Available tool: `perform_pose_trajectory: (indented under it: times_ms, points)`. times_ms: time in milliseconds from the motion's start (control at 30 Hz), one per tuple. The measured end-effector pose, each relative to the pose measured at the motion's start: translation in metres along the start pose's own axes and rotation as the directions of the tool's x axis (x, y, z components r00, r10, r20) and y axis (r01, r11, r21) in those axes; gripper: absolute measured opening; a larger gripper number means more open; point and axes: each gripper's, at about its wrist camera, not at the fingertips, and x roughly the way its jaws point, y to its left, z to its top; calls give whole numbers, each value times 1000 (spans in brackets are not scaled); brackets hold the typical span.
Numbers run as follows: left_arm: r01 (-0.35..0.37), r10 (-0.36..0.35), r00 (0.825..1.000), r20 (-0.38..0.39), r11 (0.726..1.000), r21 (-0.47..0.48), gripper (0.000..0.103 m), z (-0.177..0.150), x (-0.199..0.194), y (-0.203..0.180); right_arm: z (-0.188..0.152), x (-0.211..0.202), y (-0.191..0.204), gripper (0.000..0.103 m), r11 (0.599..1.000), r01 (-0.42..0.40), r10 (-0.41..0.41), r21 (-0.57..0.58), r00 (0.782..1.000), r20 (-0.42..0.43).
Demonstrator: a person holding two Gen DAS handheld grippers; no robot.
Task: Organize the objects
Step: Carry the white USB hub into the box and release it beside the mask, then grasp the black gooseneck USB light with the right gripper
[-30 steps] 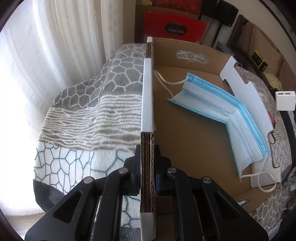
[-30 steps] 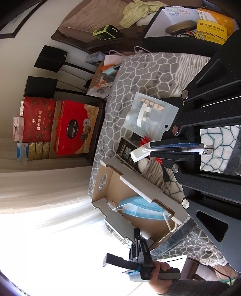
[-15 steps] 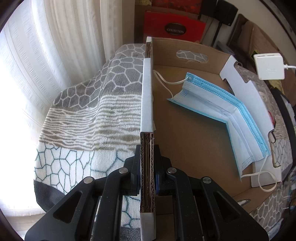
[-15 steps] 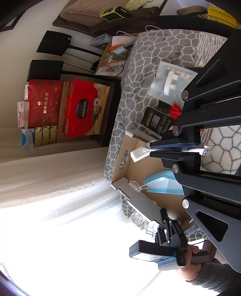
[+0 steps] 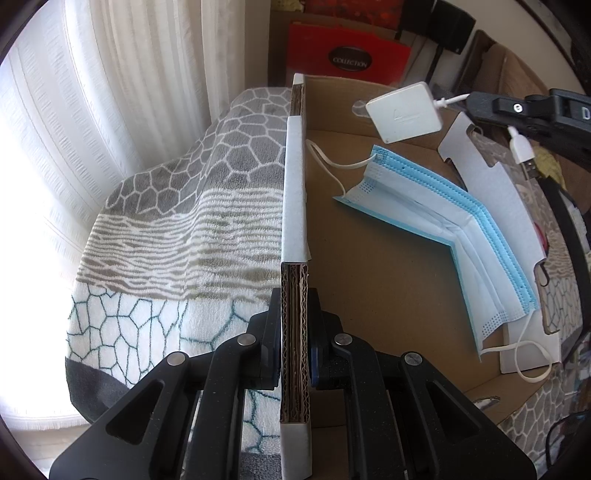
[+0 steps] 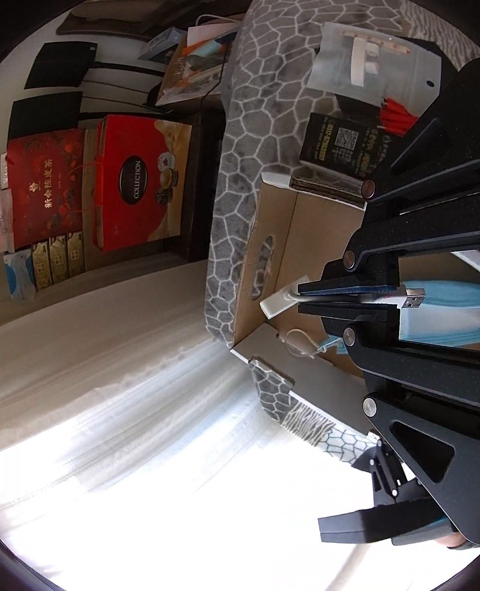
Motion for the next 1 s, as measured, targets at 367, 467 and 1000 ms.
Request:
perform_pose_trajectory:
  times_ms: [367,467,1000]
  points:
    - [0,0,1000,0,1000,-1,10,0,0,0,-4,25,-21,14,996,84,-84,-5,995,-53]
    - [0,0,1000,0,1000,0,10,0,0,0,-2,13,-25,18,998,69,-69,2,997,-45]
    - [1,-1,1000,-3,1000,-4,10,1,1,1,-23,-61,-61,28,965,242,-249,-98,967,-61]
